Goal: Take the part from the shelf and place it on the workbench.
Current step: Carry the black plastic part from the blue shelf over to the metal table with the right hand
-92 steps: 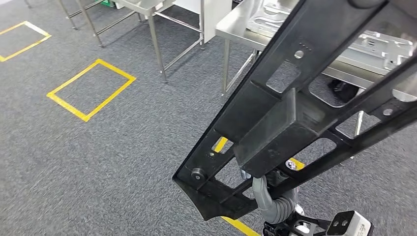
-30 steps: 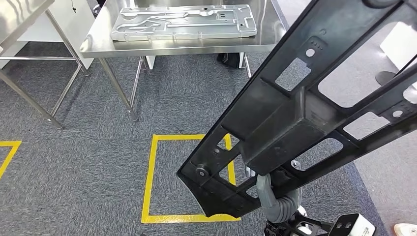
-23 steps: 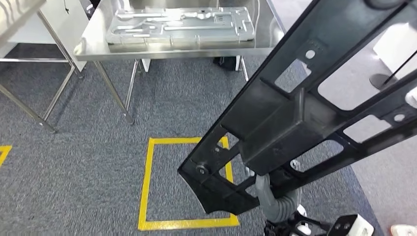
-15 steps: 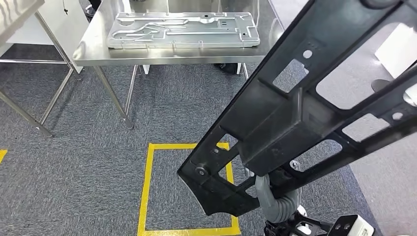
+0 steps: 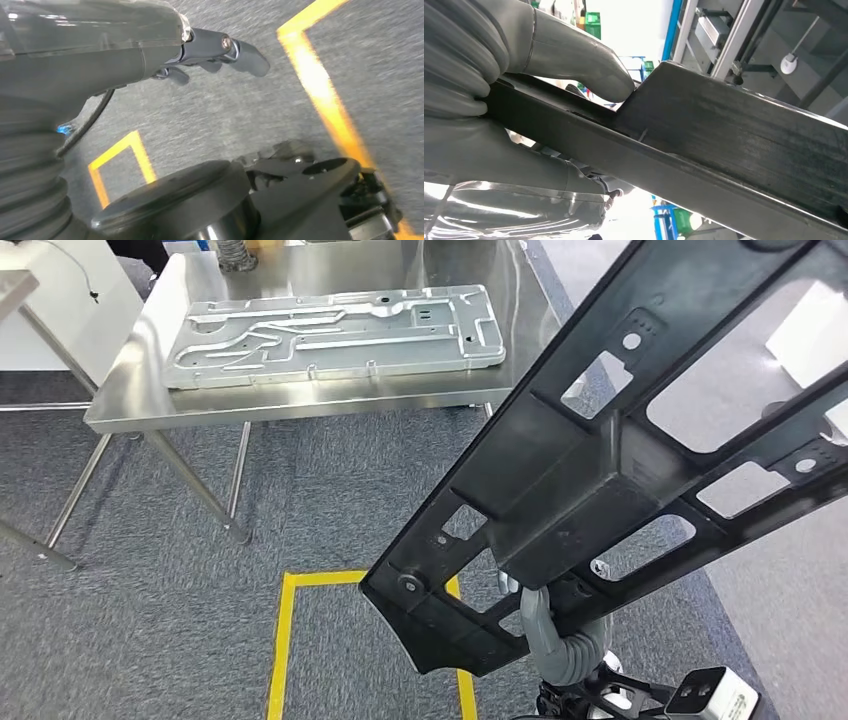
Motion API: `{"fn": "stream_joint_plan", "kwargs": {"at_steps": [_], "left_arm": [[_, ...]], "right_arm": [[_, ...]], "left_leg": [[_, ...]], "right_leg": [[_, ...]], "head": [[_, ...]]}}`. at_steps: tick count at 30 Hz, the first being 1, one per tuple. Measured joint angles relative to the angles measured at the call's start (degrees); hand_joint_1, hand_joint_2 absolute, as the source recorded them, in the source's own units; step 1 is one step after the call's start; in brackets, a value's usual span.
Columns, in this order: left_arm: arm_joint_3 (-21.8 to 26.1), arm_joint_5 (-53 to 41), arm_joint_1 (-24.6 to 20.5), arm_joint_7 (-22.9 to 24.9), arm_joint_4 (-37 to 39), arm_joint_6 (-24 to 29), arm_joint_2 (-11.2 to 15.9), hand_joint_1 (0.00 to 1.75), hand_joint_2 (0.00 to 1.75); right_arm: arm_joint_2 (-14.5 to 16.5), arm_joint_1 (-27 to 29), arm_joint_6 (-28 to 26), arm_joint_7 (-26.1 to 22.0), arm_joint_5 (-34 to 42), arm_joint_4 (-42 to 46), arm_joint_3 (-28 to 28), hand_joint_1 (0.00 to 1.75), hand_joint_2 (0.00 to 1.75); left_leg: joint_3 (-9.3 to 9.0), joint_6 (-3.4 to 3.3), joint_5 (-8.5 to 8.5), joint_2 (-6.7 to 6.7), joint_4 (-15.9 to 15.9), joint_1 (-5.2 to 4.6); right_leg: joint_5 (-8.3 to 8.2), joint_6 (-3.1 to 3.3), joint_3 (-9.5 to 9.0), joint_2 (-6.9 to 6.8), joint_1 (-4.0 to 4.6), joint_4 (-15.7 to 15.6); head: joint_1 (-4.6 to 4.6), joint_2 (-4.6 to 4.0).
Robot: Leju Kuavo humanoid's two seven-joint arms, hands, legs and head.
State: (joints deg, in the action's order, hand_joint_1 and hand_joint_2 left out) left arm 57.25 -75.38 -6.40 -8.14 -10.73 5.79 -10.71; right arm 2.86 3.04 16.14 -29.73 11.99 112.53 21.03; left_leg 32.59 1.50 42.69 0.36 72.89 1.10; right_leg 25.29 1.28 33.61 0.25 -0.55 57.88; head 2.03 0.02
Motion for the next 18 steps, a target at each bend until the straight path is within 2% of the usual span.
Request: {"fn": "stream_joint_plan", "kwargs": {"at_steps": [1, 2, 3, 4, 5, 6, 7, 9, 10, 11, 13, 14, 15, 16, 17, 18], "left_arm": [[0.03, 0.07, -0.05, -0.08, 0.0, 0.04, 0.0, 0.0, 1.75], [0.05, 0.1, -0.13, -0.15, 0.0, 0.07, 0.0, 0.0, 1.75], [0.06, 0.13, -0.16, -0.19, 0.0, 0.1, 0.02, 0.0, 1.75], [0.09, 0.19, -0.13, -0.24, 0.0, 0.12, 0.04, 0.0, 1.75], [0.14, 0.25, -0.2, -0.29, -0.01, 0.12, 0.06, 0.0, 1.75], [0.17, 0.26, -0.4, -0.31, -0.05, 0.13, 0.08, 0.0, 1.75], [0.21, 0.26, -0.65, -0.31, -0.11, 0.14, 0.09, 0.0, 1.75], [0.24, 0.22, -1.1, -0.29, -0.26, 0.15, 0.03, 0.0, 1.75], [0.25, 0.23, -1.07, -0.28, -0.3, 0.16, 0.01, 0.0, 1.75], [0.27, 0.25, -0.95, -0.29, -0.32, 0.21, -0.01, 0.0, 1.75], [0.32, 0.32, -0.46, -0.36, -0.33, 0.29, 0.01, 0.0, 1.75], [0.35, 0.36, -0.21, -0.44, -0.33, 0.32, -0.02, 0.0, 1.75], [0.38, 0.36, -0.01, -0.51, -0.33, 0.27, -0.06, 0.0, 1.75], [0.4, 0.35, 0.16, -0.58, -0.33, 0.23, -0.13, 0.0, 1.75], [0.4, 0.3, 0.26, -0.62, -0.33, 0.19, -0.21, 0.0, 1.75], [0.41, 0.25, 0.36, -0.62, -0.33, 0.15, -0.28, 0.0, 1.75]], "right_arm": [[-0.01, -0.01, -0.11, -0.02, 0.09, -0.1, 0.0, 1.75, 1.75], [-0.03, -0.01, -0.25, -0.04, 0.16, -0.2, 0.0, 1.75, 1.75], [-0.06, 0.01, -0.37, -0.08, 0.2, -0.31, -0.01, 1.75, 1.75], [-0.11, 0.02, -0.47, -0.15, 0.22, -0.43, -0.01, 1.75, 1.75], [-0.16, 0.04, -0.57, -0.25, 0.22, -0.51, -0.01, 1.75, 1.75], [-0.21, 0.09, -0.67, -0.35, 0.21, -0.46, -0.01, 1.75, 1.75], [-0.24, 0.07, -0.78, -0.5, 0.2, -0.29, 0.02, 1.75, 1.75], [-0.27, 0.03, -1.03, -0.8, 0.19, 0.3, 0.08, 1.75, 1.75], [-0.32, -0.02, -1.14, -0.96, 0.2, 0.5, 0.1, 1.75, 1.75], [-0.43, 0.05, -1.23, -1.1, 0.2, 0.59, 0.1, 1.75, 1.75], [-0.79, 0.52, -1.37, -1.37, 0.14, 0.6, 0.04, 1.75, 1.75], [-0.99, 0.86, -1.46, -1.54, 0.09, 0.59, 0.01, 1.75, 1.75], [-1.18, 1.18, -1.58, -1.72, 0.02, 0.58, -0.07, 1.75, 1.75], [-1.34, 1.42, -1.72, -1.89, -0.05, 0.57, -0.15, 1.75, 1.75], [-1.48, 1.61, -1.9, -2.02, -0.1, 0.6, -0.26, 1.75, 1.75], [-1.61, 1.8, -2.07, -2.11, -0.16, 0.62, -0.39, 1.75, 1.75]], "left_leg": [[1.48, -0.23, 1.61, 0.0, -1.32, -0.1], [2.51, -0.56, 1.06, 0.0, -3.43, -0.23], [3.19, -1.04, -2.49, 0.01, -6.17, -0.42], [3.55, -1.53, -7.99, -0.03, -9.05, -0.7], [3.57, -1.98, -12.68, -0.09, -11.24, -1.0], [3.33, -2.39, -16.1, -0.16, -12.78, -1.22], [2.92, -2.69, -17.31, -0.28, -13.5, -1.38], [1.43, -3.43, -16.89, -0.46, -13.93, -1.22], [0.76, -3.79, -16.81, -0.48, -14.06, -1.11], [0.06, -4.09, -16.64, -0.48, -14.17, -0.97], [-0.79, -4.28, -15.82, -0.44, -14.3, -0.91], [-1.22, -4.24, -15.38, -0.5, -14.33, -0.89], [-1.66, -4.17, -14.9, -0.6, -14.33, -0.87], [-2.16, -4.05, -14.41, -0.69, -14.33, -0.84], [-2.77, -3.9, -13.88, -0.75, -14.33, -0.78], [-3.32, -3.7, -13.32, -0.77, -14.35, -0.72]], "right_leg": [[1.11, 0.03, -1.53, 0.12, 0.13, -0.05], [2.2, 0.03, -3.01, 0.16, 0.26, -0.08], [3.23, 0.02, -4.29, 0.17, 0.35, -0.14], [4.2, -0.08, -5.45, 0.28, 0.49, -0.09], [5.18, -0.33, -6.34, 0.52, 0.56, -0.16], [5.79, -0.68, -7.18, 0.7, 0.56, -0.04], [5.95, -1.16, -7.74, 0.88, 0.55, 0.41], [5.57, -1.99, -7.82, 0.78, 0.48, 2.43], [5.57, -2.27, -6.98, 0.67, 0.45, 4.47], [6.31, -2.46, -5.61, 0.54, 0.39, 7.18], [9.61, -2.87, -1.35, 0.37, 0.05, 13.55], [11.45, -3.17, 0.76, 0.32, -0.12, 15.77], [12.57, -3.42, 2.32, 0.25, -0.24, 16.51], [12.46, -3.57, 3.07, 0.18, -0.31, 15.49], [10.88, -3.57, 3.04, 0.1, -0.34, 12.82], [7.89, -3.44, 2.53, -0.02, -0.34, 9.05]], "head": [[0.0, 0.0], [0.0, 0.0], [-0.01, 0.0], [-0.02, 0.0], [-0.02, 0.0], [-0.02, 0.0], [-0.02, 0.0], [-0.01, -0.01], [-0.01, -0.01], [-0.01, -0.01], [-0.02, 0.0], [-0.02, 0.0], [-0.02, 0.0], [-0.02, 0.0], [-0.02, 0.0], [-0.02, -0.01]]}}
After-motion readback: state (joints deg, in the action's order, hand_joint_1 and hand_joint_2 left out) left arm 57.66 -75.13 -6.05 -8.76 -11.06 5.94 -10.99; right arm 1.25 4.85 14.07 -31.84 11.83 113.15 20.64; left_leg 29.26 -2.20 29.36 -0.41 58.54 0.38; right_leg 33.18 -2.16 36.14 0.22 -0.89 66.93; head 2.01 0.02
